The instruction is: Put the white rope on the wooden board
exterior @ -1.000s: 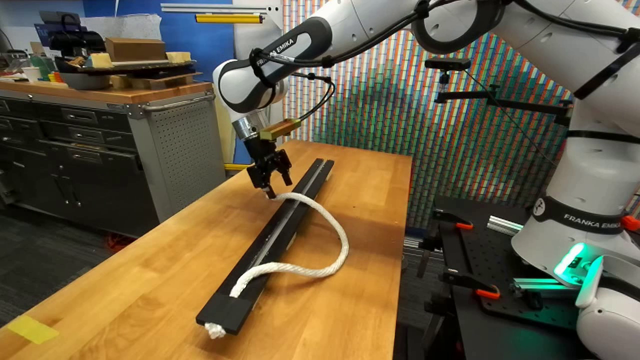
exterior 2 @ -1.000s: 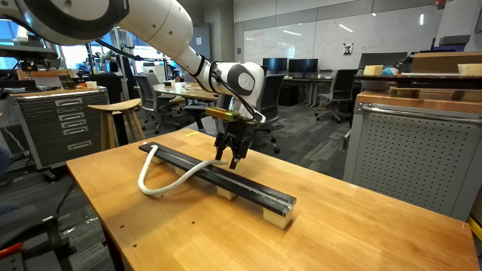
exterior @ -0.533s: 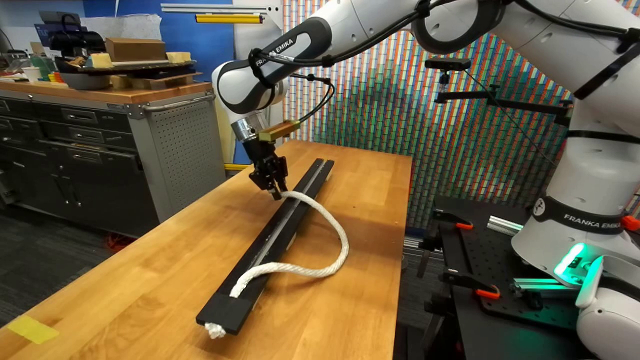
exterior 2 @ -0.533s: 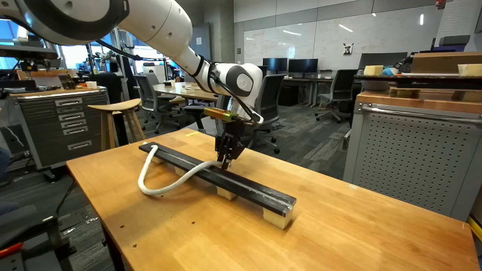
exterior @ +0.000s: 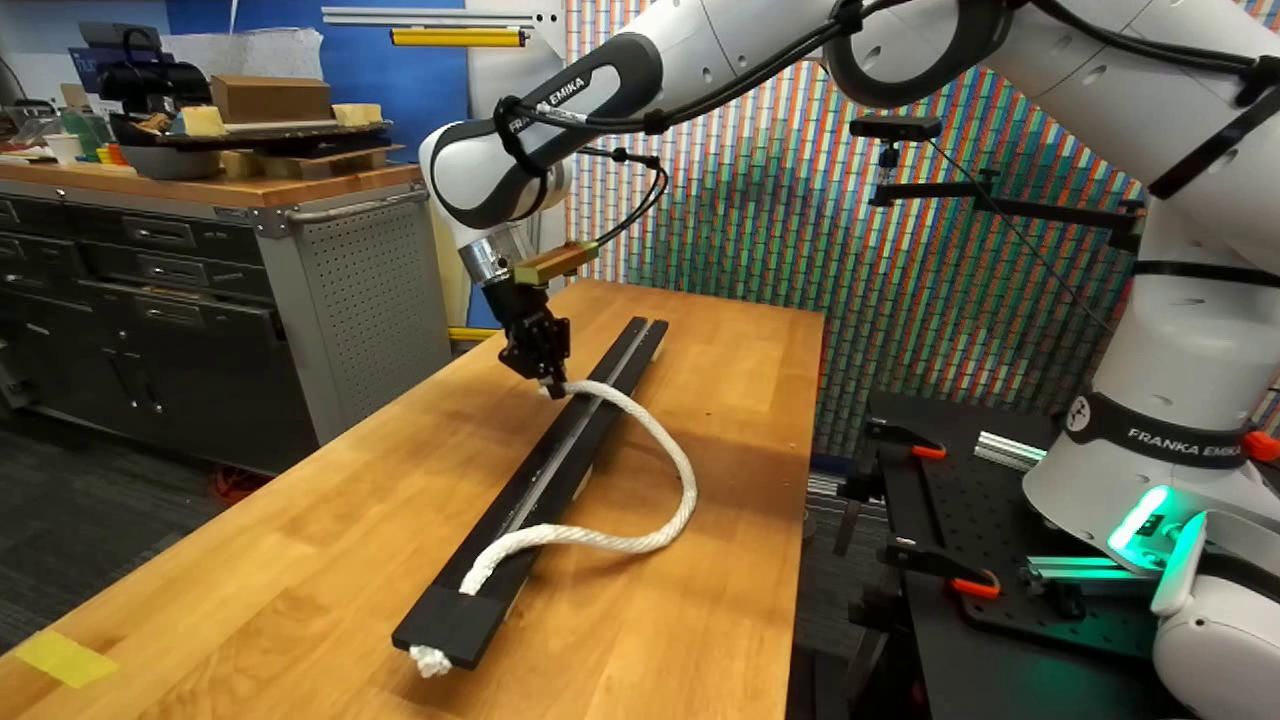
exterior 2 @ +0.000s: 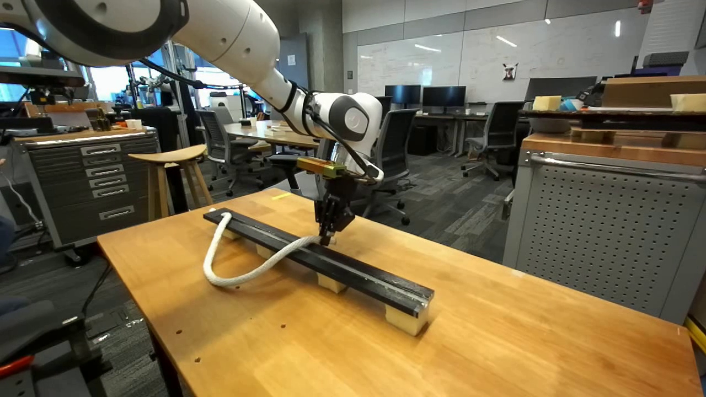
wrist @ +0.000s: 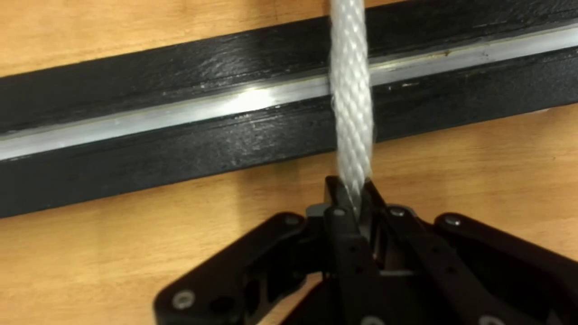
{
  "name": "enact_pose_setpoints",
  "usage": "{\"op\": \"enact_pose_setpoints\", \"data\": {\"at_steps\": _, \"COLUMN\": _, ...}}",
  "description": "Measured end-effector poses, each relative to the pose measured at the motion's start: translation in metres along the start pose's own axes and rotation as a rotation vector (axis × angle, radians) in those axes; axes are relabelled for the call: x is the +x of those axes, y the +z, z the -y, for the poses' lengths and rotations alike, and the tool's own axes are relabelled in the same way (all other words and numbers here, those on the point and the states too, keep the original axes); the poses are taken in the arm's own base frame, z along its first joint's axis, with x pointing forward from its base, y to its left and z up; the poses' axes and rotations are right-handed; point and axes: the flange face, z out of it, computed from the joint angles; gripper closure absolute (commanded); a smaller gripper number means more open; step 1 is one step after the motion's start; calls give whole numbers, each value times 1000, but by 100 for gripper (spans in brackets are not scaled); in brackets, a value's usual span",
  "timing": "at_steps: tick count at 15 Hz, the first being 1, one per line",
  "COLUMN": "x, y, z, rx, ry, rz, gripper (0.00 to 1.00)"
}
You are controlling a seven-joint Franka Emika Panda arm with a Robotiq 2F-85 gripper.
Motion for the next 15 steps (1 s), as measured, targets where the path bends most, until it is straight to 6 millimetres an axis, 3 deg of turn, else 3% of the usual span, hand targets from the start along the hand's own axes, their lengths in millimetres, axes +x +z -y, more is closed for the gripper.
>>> {"op": "enact_pose_setpoints", "data": {"at_steps": 15, "x": -13, "y": -42, "z": -43, "rx": 39, "ry": 430, "rz": -48, "gripper": 97}}
